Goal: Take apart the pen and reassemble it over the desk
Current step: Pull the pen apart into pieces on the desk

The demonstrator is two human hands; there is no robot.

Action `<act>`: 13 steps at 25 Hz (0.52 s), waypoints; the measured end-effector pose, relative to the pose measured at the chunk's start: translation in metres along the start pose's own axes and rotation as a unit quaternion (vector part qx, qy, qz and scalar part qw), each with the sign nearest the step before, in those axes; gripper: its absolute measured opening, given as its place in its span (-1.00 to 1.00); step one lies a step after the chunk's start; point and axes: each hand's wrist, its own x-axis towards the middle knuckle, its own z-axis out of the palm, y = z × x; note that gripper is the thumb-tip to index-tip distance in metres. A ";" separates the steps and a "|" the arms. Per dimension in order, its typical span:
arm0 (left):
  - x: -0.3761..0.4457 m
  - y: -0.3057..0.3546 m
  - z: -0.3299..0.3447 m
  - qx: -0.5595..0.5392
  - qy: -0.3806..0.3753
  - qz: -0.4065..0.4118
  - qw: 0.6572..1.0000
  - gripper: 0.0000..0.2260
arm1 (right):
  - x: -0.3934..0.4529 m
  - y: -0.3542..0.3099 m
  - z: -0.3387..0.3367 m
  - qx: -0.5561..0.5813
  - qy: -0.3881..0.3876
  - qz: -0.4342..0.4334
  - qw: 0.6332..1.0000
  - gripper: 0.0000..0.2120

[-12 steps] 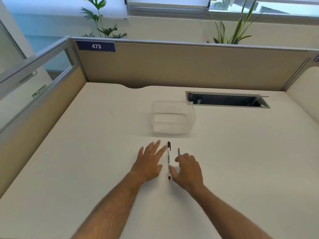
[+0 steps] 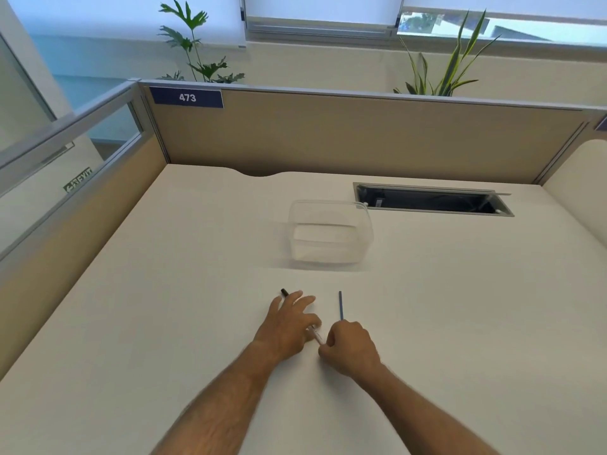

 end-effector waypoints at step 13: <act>0.008 -0.002 -0.024 0.012 0.083 0.088 0.993 -0.81 | 0.025 0.019 -0.066 -0.036 -0.041 -0.156 0.986 -0.86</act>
